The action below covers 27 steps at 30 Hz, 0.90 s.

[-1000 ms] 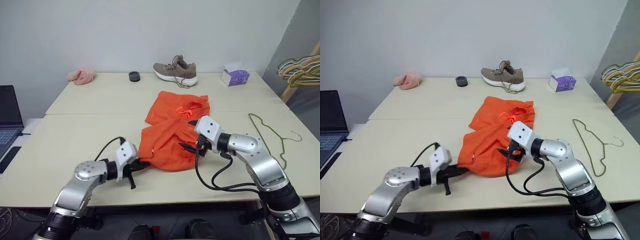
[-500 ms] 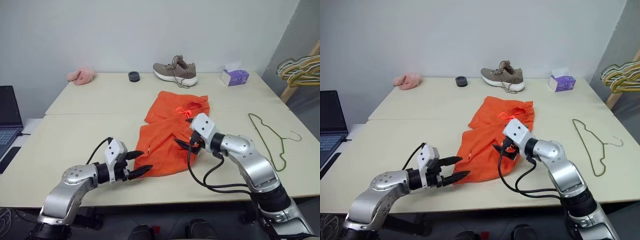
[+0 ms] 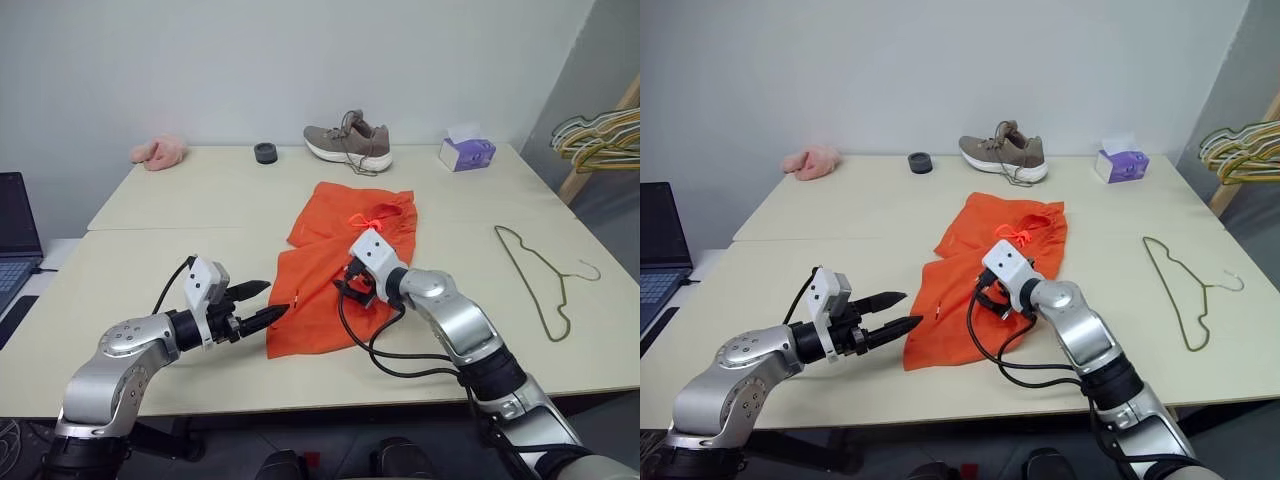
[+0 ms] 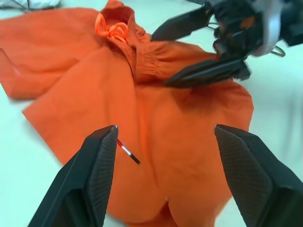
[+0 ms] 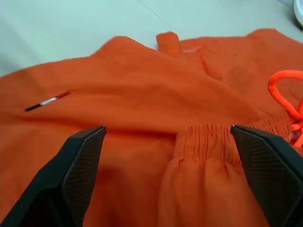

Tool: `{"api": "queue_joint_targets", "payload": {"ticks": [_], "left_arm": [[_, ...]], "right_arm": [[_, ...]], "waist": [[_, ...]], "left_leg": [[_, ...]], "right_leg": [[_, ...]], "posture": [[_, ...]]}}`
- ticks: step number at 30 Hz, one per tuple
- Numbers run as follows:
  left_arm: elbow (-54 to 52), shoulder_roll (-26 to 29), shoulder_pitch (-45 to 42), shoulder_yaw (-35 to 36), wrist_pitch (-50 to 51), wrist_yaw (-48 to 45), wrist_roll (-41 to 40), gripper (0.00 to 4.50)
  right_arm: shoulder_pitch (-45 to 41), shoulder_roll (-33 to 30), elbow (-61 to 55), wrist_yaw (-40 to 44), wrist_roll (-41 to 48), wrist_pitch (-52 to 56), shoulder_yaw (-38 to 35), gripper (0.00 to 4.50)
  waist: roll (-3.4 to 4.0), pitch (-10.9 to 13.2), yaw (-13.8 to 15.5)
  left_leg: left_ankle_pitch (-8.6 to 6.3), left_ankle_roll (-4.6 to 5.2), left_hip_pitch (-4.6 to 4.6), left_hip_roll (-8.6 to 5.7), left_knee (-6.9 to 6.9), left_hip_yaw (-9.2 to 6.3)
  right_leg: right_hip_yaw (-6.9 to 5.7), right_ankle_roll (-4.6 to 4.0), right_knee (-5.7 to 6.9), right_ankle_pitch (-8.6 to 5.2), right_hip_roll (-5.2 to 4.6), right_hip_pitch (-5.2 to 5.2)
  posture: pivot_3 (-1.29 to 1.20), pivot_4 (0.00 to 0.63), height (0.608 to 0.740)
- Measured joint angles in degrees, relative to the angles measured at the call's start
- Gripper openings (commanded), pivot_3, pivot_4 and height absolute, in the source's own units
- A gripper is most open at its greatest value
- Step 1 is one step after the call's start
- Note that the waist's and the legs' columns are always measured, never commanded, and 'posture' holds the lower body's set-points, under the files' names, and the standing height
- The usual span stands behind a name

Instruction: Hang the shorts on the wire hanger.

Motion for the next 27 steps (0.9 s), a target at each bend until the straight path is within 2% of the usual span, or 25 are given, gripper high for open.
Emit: {"api": "queue_joint_targets", "payload": {"ticks": [3, 6, 14, 17, 18, 22, 27], "left_arm": [[-0.10, -0.03, -0.36, -1.28, -0.37, 0.16, 1.07, 3.42], [-0.20, -0.17, -0.42, -2.43, -1.05, 0.16, 1.78, 3.46], [-0.19, -0.17, -0.56, -3.53, -2.29, 0.11, 3.17, 3.46], [-0.19, -0.21, -0.62, -3.93, -2.42, 0.10, 3.42, 3.46], [-0.19, -0.22, -0.68, -4.03, -2.47, 0.09, 3.51, 3.46], [-0.17, -0.30, -1.17, -4.69, -2.87, 0.06, 3.92, 3.46], [-0.12, -0.37, -1.18, -5.04, -3.51, -0.04, 4.07, 3.46]], "right_arm": [[-1.25, 1.81, 4.97, -2.44, -0.27, -1.01, -1.49, 4.50], [-1.43, 3.08, 9.06, -5.21, -0.31, -2.19, -3.72, 3.98], [-0.60, 6.86, 9.48, -9.61, 1.65, -1.50, -10.77, 1.30], [0.64, 10.46, 5.98, -11.31, 5.79, 2.31, -16.50, 0.15], [0.95, 11.94, 4.66, -12.26, 7.72, 4.13, -18.98, 0.03], [1.77, 18.37, -1.96, -19.00, 16.73, 11.65, -33.15, 0.03], [2.79, 20.49, -7.86, -28.88, 27.01, 18.58, -48.76, 0.03]], "waist": [[0.00, 0.00, -0.56], [0.01, 0.01, -0.73], [0.04, 0.02, -0.92], [0.07, 0.05, -0.95], [0.08, 0.05, -0.94], [0.11, 0.07, -0.74], [0.28, 0.18, -0.60]], "left_leg": [[0.00, 0.00, 0.00, 0.00, -0.02, -0.01], [0.00, -0.01, -0.01, 0.00, -0.03, -0.02], [-0.01, -0.01, -0.03, 0.01, -0.04, -0.04], [-0.01, -0.01, -0.05, 0.02, -0.05, -0.05], [-0.01, -0.01, -0.05, 0.02, -0.05, -0.06], [-0.01, -0.01, -0.07, 0.02, -0.05, -0.08], [-0.01, -0.01, -0.09, -0.02, -0.05, -0.05]], "right_leg": [[0.01, 0.00, 0.01, 0.00, 0.00, 0.01], [0.04, 0.00, 0.01, 0.00, 0.00, 0.00], [0.05, 0.00, 0.03, 0.00, 0.01, -0.01], [0.05, 0.00, 0.03, 0.00, 0.01, -0.02], [0.05, 0.00, 0.03, 0.00, 0.01, -0.02], [0.04, 0.00, 0.03, 0.00, -0.01, -0.02], [0.05, 0.00, 0.01, 0.00, -0.05, -0.03]], "posture": [[-0.13, 0.024, 0.740], [-0.13, 0.026, 0.740], [-0.14, 0.032, 0.740], [-0.14, 0.033, 0.740], [-0.14, 0.035, 0.740], [-0.14, 0.037, 0.740], [-0.14, 0.040, 0.740]]}}
